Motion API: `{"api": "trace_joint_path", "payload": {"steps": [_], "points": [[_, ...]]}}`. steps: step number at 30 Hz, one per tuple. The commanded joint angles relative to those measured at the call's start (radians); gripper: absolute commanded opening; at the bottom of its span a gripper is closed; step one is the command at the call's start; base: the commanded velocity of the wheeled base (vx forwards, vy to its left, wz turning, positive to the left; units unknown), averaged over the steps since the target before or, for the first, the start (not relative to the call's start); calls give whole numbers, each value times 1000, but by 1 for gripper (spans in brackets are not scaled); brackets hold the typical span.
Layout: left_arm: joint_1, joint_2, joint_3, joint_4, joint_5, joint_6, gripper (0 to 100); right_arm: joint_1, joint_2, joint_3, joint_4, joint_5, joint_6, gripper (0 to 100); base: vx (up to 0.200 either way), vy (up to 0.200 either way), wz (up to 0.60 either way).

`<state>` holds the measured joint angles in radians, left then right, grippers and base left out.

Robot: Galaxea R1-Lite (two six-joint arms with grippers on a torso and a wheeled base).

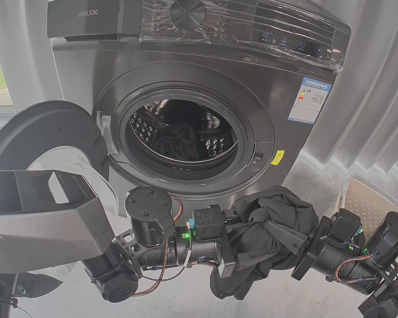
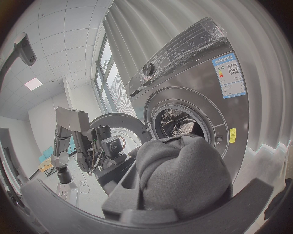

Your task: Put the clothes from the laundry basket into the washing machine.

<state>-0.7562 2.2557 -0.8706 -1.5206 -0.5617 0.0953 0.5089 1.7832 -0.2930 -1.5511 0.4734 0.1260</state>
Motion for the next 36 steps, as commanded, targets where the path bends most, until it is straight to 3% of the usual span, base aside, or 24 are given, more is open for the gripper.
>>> {"api": "trace_joint_path", "payload": {"steps": [1,15,16,21,24,31,36], "points": [[0,2,-7,-1,0,0,0,0,1,0,0,1,0,0,0,0,0],[14,-19,-4,-6,8,0,0,-7,1,11,2,-1,3,0,0,0,0],[14,-21,-4,-6,8,0,0,-6,1,9,2,-1,4,100,0,0,0],[17,-28,4,-3,34,-2,0,-27,-7,49,0,-10,3,100,0,0,0],[32,-44,22,-3,43,-2,0,-81,-25,110,0,2,-17,100,0,0,0],[67,-47,25,-4,43,-3,0,-104,-123,117,3,25,-17,100,0,0,0],[70,-67,62,-7,62,-3,0,-176,-122,103,2,27,-28,100,0,0,0]]}}
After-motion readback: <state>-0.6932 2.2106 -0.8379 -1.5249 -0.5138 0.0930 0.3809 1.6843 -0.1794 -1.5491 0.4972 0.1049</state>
